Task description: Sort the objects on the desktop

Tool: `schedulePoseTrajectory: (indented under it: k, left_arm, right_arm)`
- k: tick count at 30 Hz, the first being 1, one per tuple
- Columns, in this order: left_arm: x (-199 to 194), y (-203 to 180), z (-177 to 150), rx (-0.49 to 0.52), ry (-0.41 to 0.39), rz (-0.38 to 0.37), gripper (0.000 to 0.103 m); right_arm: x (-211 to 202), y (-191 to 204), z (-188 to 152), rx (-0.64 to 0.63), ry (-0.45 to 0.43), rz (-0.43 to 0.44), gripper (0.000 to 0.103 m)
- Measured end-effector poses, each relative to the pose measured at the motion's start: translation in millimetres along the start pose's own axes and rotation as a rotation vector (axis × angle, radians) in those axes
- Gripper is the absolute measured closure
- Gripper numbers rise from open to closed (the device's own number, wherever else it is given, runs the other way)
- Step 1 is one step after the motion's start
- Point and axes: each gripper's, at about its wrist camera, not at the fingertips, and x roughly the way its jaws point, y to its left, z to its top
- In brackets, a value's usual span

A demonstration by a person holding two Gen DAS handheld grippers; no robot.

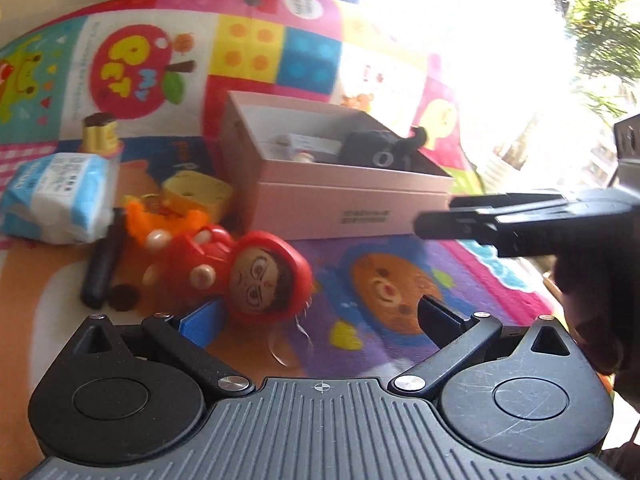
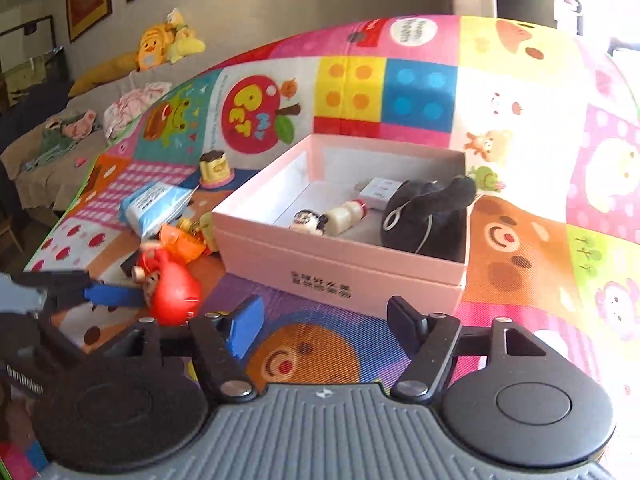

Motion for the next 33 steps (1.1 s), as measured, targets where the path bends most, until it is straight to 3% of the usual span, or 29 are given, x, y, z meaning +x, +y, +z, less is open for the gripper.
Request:
schedulePoseTrajectory:
  k: [3,6,9,12,18,22,26,30,33]
  left_arm:
    - [4.8,-30.7,-1.7,0.087,0.004,-0.129,0.000]
    - [5.2,-52.1,-6.4,0.189,0.006,-0.138,0.000]
    - [1.7,-57.2,-13.2,0.259,0.012,-0.070,0.000]
    - [-8.0,-46.5,-20.1,0.263,0.030,-0.004,0.000]
    - [-38.9,-7.7,-29.0,0.243,0.028,0.228,0.000]
    - [-51.3,28.1,-27.2,0.158,0.029,0.391,0.000]
    - [-64.3,67.3,-21.4,-0.024,-0.012,0.515,0.000]
    - [-72.8,86.4,-14.8,-0.176,-0.073,0.505,0.000]
    - [-70.7,80.8,-12.2,-0.176,-0.104,0.464,0.000]
  right_arm:
    - [-8.2,-4.2,3.4,0.019,-0.026,0.002,0.020]
    - [-6.7,-1.2,2.8,0.017,-0.016,0.019,0.016]
    - [1.7,5.8,-1.3,0.022,0.010,0.045,0.013]
    - [15.3,20.4,-6.2,0.011,0.042,0.084,0.006]
    - [34.1,63.4,-13.8,-0.101,0.066,0.121,0.000]
    - [45.0,90.8,-17.6,-0.156,0.067,0.112,0.000]
    - [58.4,112.8,-19.9,-0.190,0.077,0.129,0.000]
    - [75.4,131.0,-20.9,-0.249,0.046,0.068,0.000]
    - [75.7,132.5,-17.5,-0.275,0.039,0.054,0.008]
